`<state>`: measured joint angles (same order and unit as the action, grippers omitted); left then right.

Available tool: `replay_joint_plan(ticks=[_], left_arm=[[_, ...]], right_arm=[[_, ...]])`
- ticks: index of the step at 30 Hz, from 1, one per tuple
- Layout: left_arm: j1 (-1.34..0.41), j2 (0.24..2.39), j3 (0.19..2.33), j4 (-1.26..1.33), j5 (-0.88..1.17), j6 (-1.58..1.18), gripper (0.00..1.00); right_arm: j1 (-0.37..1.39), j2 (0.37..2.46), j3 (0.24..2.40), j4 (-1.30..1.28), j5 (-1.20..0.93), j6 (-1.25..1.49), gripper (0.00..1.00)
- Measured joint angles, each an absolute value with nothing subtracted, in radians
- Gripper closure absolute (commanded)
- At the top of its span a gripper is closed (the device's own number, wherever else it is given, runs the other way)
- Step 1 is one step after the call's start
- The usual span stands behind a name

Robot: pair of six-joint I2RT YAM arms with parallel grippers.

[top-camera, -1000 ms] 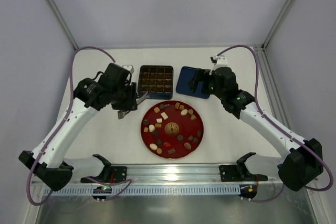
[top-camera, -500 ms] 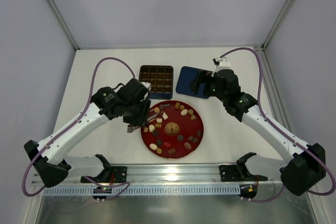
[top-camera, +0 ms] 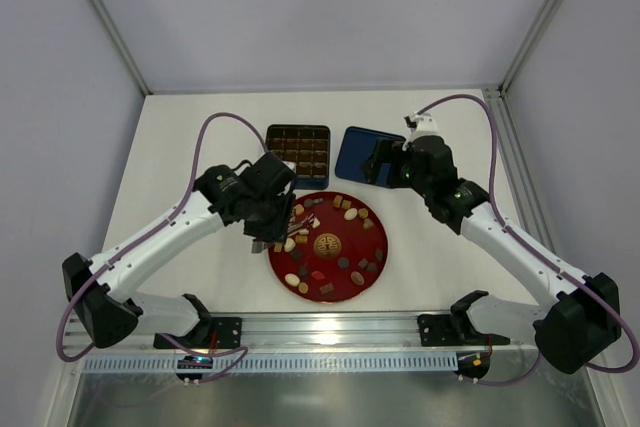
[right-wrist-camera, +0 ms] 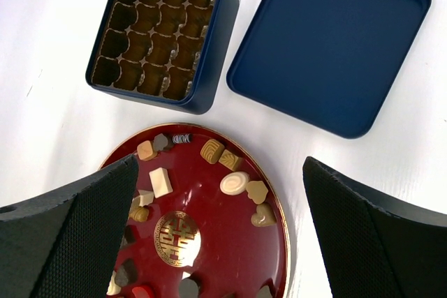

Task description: Pack the chocolate

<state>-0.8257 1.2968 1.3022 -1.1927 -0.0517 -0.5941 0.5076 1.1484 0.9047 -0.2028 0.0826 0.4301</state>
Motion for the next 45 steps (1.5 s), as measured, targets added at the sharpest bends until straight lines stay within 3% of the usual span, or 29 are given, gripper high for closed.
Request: replay_joint_plan(ticks=[21, 35, 45], left_arm=[[-0.837, 1.344, 1.245, -1.156, -0.052, -0.593, 0.57], [-0.837, 1.36, 1.237, -1.145, -0.059, -0.591, 0.69], [-0.838, 1.362, 1.246, -1.15, -0.084, -0.572, 0.72]], right_arm=[[0.508, 1.143, 0.887, -0.195, 0.083, 0.443, 0.0], [0.508, 1.143, 0.876, -0.188, 0.082, 0.445, 0.0], [0.508, 1.143, 0.872, -0.188, 0.083, 0.445, 0.0]])
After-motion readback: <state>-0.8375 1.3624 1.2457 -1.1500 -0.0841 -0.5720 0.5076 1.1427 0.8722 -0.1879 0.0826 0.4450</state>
